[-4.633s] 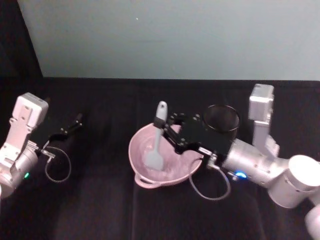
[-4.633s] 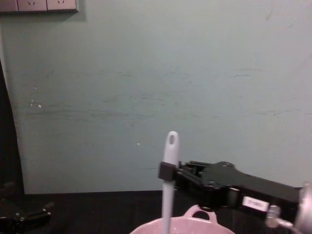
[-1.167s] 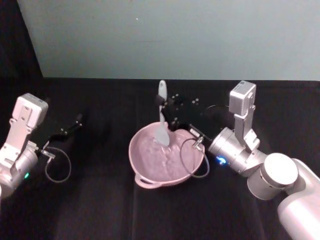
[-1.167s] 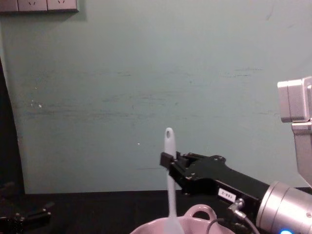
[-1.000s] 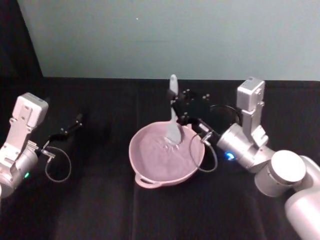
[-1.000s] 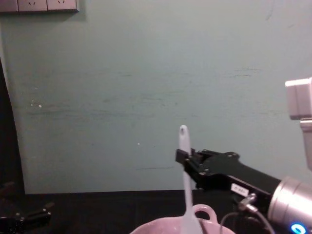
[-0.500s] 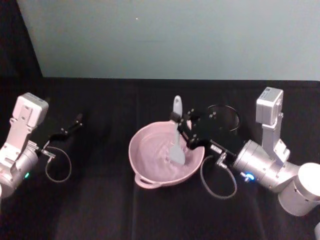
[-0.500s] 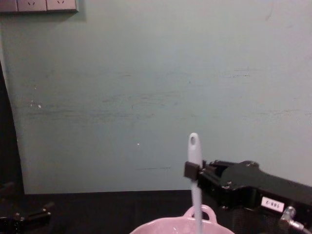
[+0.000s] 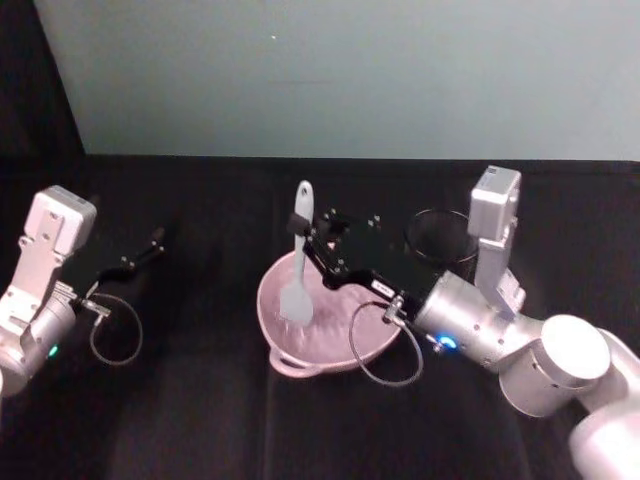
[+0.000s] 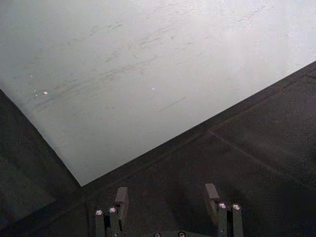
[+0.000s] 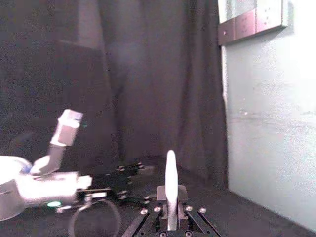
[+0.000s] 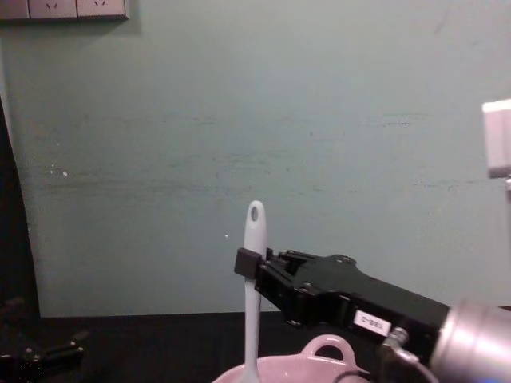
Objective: Use the one hand to pick up the spoon and stir the clear water in the bowl.
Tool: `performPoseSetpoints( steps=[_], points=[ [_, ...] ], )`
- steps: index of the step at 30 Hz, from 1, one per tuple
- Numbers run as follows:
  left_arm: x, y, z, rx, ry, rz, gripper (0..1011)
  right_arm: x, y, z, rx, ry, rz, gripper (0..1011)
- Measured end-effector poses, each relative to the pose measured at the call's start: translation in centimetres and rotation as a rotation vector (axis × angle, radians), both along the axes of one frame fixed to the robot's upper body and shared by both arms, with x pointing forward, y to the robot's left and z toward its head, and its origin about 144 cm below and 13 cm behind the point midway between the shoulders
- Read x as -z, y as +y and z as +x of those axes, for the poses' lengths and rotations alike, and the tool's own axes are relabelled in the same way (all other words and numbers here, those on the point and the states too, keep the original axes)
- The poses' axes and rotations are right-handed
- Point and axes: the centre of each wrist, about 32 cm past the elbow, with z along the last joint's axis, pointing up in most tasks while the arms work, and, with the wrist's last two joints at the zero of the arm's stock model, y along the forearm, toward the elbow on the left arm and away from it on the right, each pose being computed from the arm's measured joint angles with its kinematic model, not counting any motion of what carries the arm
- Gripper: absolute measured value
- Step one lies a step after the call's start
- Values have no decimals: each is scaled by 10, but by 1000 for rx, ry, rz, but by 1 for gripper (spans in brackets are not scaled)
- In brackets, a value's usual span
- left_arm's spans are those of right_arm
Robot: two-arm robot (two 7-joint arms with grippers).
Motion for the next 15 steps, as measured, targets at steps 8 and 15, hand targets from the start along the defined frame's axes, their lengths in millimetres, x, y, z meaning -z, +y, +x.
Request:
performPoseSetpoints(
  steps=[8,15],
  points=[
    [0,0,0,0,0,0,1011,8,7,25,105,-45,-19,111],
    [0,0,0,0,0,0,1011,8,-6,34,225,-105,-55,112]
  ],
)
